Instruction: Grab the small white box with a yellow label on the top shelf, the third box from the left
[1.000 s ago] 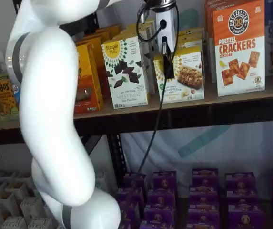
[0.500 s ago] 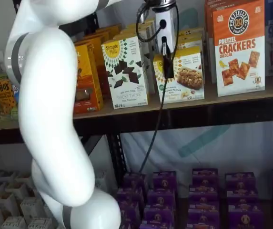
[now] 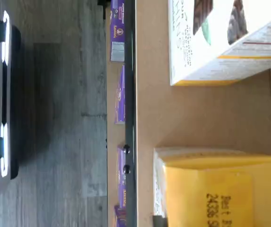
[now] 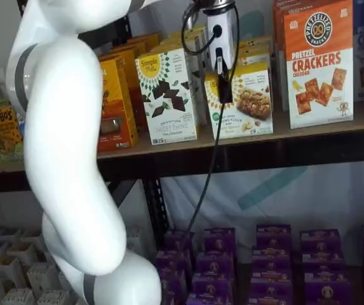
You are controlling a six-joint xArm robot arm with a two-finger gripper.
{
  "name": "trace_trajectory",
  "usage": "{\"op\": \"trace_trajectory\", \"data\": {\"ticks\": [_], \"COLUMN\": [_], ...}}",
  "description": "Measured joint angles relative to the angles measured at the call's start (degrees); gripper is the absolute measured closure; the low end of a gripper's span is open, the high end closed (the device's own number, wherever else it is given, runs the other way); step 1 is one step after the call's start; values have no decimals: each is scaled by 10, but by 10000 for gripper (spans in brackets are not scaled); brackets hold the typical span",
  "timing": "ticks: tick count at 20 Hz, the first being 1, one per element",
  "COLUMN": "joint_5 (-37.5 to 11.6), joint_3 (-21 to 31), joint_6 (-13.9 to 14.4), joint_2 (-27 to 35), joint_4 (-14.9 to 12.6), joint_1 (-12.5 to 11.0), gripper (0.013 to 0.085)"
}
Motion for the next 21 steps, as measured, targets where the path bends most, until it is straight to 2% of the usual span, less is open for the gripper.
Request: {"op": "trace_trajectory", "data": {"ticks": [8,15,21], "joint_5": [36,77,89], "joint_3": [6,45,88], "joint_6": [-2,-13,-18], "joint_2": [-19,-76,-129], "joint_4": [2,-6,-12], "joint_1": [-5,-18,-23], "gripper": [650,650,650]}}
